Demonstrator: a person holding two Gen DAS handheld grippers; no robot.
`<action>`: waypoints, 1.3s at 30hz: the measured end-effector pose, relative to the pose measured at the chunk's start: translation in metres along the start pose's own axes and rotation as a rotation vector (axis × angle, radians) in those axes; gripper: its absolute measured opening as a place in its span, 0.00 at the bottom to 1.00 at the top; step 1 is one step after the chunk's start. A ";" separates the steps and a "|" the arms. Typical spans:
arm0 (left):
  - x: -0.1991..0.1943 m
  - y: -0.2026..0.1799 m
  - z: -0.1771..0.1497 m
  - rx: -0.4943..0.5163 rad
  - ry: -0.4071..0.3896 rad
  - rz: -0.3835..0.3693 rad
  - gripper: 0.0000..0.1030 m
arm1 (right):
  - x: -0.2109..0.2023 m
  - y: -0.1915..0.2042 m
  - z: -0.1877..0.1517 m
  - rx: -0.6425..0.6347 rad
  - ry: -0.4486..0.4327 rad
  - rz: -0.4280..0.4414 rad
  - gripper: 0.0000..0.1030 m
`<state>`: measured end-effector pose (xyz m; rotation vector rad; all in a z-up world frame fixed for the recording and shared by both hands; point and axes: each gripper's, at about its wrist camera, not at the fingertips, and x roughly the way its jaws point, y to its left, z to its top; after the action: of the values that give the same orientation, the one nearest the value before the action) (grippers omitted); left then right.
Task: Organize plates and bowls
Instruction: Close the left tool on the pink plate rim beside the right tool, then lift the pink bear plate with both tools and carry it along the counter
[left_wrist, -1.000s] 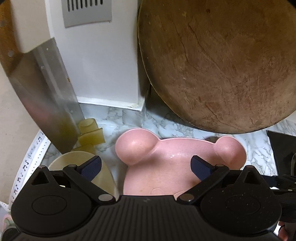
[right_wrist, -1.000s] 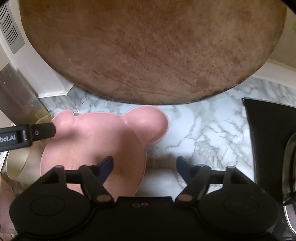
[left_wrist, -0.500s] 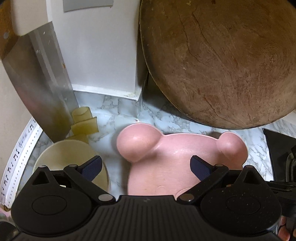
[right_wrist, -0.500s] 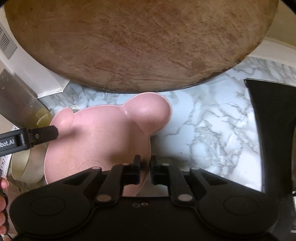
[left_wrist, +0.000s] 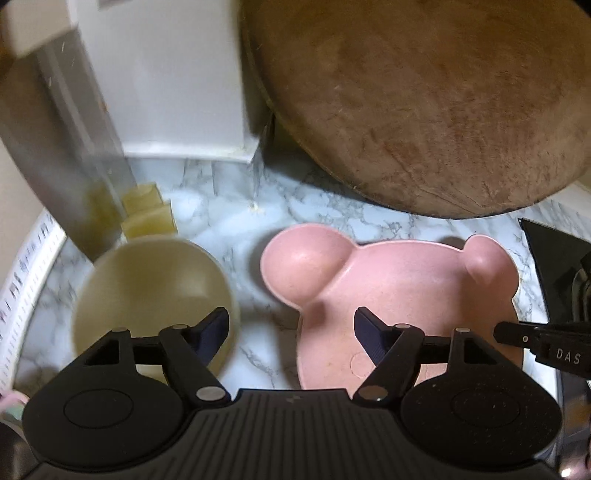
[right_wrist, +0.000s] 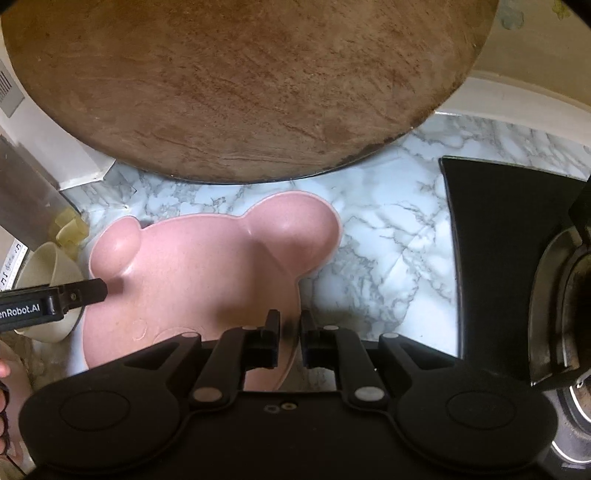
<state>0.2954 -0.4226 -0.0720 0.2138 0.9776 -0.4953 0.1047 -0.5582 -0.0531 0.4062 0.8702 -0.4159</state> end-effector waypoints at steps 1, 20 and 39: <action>-0.001 -0.001 0.000 0.011 -0.008 0.000 0.72 | 0.000 0.001 0.000 -0.005 -0.001 -0.002 0.12; -0.021 -0.023 -0.020 0.024 -0.038 -0.127 0.57 | -0.007 -0.012 -0.001 -0.020 -0.010 -0.025 0.09; 0.025 -0.015 -0.025 -0.030 0.095 -0.086 0.17 | -0.012 -0.025 -0.008 0.022 0.003 0.017 0.09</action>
<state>0.2816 -0.4337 -0.1060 0.1704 1.0892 -0.5528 0.0799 -0.5731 -0.0526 0.4343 0.8648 -0.4095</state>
